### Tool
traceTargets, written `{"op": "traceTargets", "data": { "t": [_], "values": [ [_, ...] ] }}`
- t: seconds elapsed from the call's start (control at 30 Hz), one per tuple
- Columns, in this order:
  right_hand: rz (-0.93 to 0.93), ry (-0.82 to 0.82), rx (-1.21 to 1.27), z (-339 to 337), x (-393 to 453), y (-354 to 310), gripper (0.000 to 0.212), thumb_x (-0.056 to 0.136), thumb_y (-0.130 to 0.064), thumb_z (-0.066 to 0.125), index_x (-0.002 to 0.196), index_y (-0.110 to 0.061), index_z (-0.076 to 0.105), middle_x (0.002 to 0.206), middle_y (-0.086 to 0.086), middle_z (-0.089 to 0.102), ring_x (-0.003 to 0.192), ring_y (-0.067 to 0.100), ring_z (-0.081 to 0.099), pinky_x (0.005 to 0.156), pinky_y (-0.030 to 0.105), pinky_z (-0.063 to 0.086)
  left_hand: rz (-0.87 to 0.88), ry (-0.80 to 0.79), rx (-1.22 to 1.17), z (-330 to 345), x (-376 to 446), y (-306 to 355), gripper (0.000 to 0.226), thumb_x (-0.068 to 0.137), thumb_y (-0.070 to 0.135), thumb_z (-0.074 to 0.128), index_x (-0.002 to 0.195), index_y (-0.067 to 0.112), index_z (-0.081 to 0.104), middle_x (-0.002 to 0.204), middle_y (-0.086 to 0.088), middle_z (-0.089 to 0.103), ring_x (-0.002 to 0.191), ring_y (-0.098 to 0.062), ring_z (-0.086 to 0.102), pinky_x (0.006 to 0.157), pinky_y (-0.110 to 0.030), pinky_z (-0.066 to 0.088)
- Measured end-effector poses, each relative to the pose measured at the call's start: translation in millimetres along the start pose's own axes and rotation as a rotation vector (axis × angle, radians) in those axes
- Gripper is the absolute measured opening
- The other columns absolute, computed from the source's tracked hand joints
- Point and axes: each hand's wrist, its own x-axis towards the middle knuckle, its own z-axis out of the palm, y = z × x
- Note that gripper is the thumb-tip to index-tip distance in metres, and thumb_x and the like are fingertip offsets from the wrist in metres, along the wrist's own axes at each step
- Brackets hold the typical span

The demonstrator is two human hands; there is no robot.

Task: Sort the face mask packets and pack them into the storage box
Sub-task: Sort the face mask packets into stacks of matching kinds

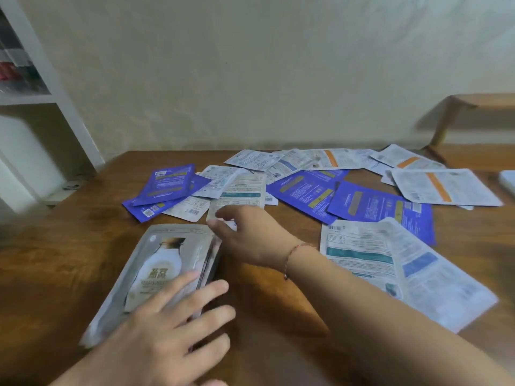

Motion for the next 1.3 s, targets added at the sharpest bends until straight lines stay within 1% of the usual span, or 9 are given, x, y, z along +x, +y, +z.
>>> {"op": "traceTargets", "data": {
  "t": [0.3, 0.47, 0.53, 0.6, 0.73, 0.83, 0.97, 1.17, 1.3],
  "values": [
    [0.240, 0.096, -0.380, -86, -129, 151, 0.042, 0.094, -0.045, 0.052, 0.130, -0.025, 0.058, 0.139, -0.011, 0.049, 0.132, 0.012, 0.044, 0.106, 0.022, 0.034, -0.204, -0.043, -0.318, 36, 102, 73, 0.035, 0.099, 0.046, 0.037, 0.092, 0.033, 0.069, 0.118, 0.009, 0.066, 0.111, -0.013, 0.063, 0.090, -0.031, 0.054],
    [0.155, 0.111, -0.179, -84, -156, 166, 0.064, 0.085, -0.073, 0.018, 0.145, -0.049, 0.013, 0.150, -0.036, -0.003, 0.138, -0.020, -0.003, 0.110, 0.002, 0.001, -0.305, -0.430, -0.375, 60, 164, 85, 0.067, 0.087, 0.070, 0.021, 0.135, 0.031, 0.048, 0.146, 0.003, 0.050, 0.130, -0.018, 0.054, 0.099, -0.039, 0.051],
    [0.174, 0.108, -0.182, -86, -159, 175, 0.073, 0.076, -0.079, 0.005, 0.142, -0.050, -0.007, 0.148, -0.035, -0.017, 0.137, -0.019, -0.016, 0.104, -0.002, -0.008, -0.292, -0.511, -0.441, 66, 180, 84, 0.074, 0.088, 0.075, 0.021, 0.147, 0.031, 0.025, 0.160, 0.000, 0.024, 0.148, -0.022, 0.023, 0.117, -0.051, 0.023],
    [0.199, 0.043, -0.339, -90, -163, 184, 0.085, 0.063, -0.086, -0.020, 0.139, -0.046, -0.020, 0.146, -0.033, -0.024, 0.137, -0.014, -0.023, 0.102, 0.000, -0.015, -0.337, -0.608, -0.532, 67, 187, 76, 0.086, 0.078, 0.083, 0.015, 0.151, 0.038, 0.013, 0.164, 0.004, 0.002, 0.151, -0.020, -0.003, 0.119, -0.054, -0.001],
    [0.320, -0.063, -0.522, -107, -171, 201, 0.101, 0.045, -0.082, -0.041, 0.139, -0.049, -0.020, 0.142, -0.036, -0.027, 0.134, -0.012, -0.026, 0.110, 0.014, -0.013, -0.495, -0.772, -0.513, 59, 187, 47, 0.101, 0.064, 0.085, 0.006, 0.153, 0.036, 0.013, 0.165, 0.009, -0.006, 0.151, -0.023, -0.013, 0.116, -0.060, -0.009],
    [0.418, -0.004, -0.584, -122, -173, 213, 0.095, 0.062, -0.080, -0.026, 0.148, -0.050, 0.000, 0.154, -0.033, -0.011, 0.144, -0.007, -0.008, 0.119, 0.035, 0.001, -0.669, -0.827, -0.453, 61, 190, 19, 0.092, 0.079, 0.085, 0.018, 0.151, 0.027, 0.019, 0.163, 0.002, 0.006, 0.151, -0.029, -0.007, 0.116, -0.064, -0.005],
    [0.383, 0.227, -0.672, -129, -140, 199, 0.062, 0.085, -0.063, 0.022, 0.132, -0.039, 0.054, 0.142, -0.016, 0.050, 0.131, 0.012, 0.045, 0.106, 0.040, 0.034, -0.770, -0.729, -0.382, 87, 230, -30, 0.073, 0.095, 0.068, 0.032, 0.155, 0.030, 0.014, 0.165, -0.003, 0.001, 0.151, -0.034, -0.010, 0.116, -0.066, 0.000],
    [0.451, -0.022, -0.474, -114, -48, 199, 0.069, 0.088, -0.076, 0.022, 0.150, -0.049, 0.006, 0.162, -0.015, -0.008, 0.149, 0.019, -0.013, 0.117, 0.058, 0.002, -0.714, -0.914, -0.442, 132, 251, -91, 0.090, 0.076, 0.088, 0.040, 0.147, 0.059, -0.006, 0.161, 0.011, -0.025, 0.146, -0.036, -0.026, 0.109, -0.075, -0.003],
    [0.553, -0.087, -0.503, -120, -35, 224, 0.081, 0.078, -0.085, 0.012, 0.150, -0.048, 0.004, 0.162, -0.018, -0.004, 0.149, 0.014, -0.010, 0.115, 0.060, 0.005, -0.742, -0.985, -0.440, 143, 227, -139, 0.095, 0.071, 0.090, 0.043, 0.144, 0.062, -0.010, 0.161, 0.016, -0.022, 0.147, -0.034, -0.024, 0.113, -0.071, 0.007]
  ]
}}
